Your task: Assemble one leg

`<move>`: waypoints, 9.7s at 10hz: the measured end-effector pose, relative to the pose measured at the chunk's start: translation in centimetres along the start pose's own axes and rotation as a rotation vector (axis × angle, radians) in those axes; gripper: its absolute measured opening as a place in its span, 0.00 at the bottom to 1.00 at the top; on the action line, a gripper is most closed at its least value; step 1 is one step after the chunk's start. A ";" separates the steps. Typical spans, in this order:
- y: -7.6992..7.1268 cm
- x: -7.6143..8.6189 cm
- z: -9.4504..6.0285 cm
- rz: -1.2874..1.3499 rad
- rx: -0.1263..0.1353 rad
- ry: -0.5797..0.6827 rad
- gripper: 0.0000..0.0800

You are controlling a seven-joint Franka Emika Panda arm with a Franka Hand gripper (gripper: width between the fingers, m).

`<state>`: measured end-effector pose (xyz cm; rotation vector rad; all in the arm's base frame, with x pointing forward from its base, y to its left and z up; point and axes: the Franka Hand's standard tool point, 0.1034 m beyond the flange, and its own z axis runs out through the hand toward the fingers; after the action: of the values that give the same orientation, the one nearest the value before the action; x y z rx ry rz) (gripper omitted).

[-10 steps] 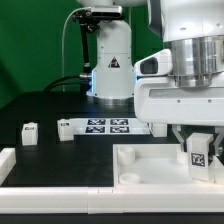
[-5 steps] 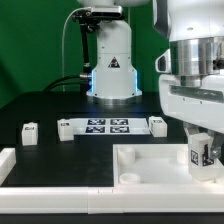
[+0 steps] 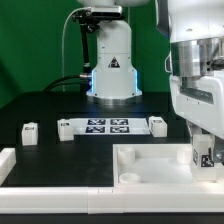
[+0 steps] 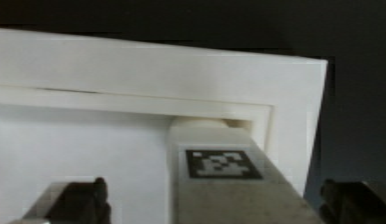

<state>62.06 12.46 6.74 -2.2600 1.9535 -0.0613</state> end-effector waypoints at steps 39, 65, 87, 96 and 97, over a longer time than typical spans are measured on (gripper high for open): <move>-0.3 -0.4 -0.2 -1.063 -0.016 0.052 0.81; -0.2 0.3 -0.2 -0.381 0.006 0.124 0.78; -0.1 1.1 -0.3 -1.032 -0.060 0.166 0.37; 1.9 4.1 -0.7 -0.569 -0.086 0.256 0.63; 1.9 4.1 -0.7 -0.569 -0.086 0.256 0.76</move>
Offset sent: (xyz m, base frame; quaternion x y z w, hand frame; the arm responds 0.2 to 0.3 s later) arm 0.0049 0.0004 0.0013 -0.0473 0.0333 -0.3631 0.9299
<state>60.73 8.07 6.89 -2.9154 1.3578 -0.3511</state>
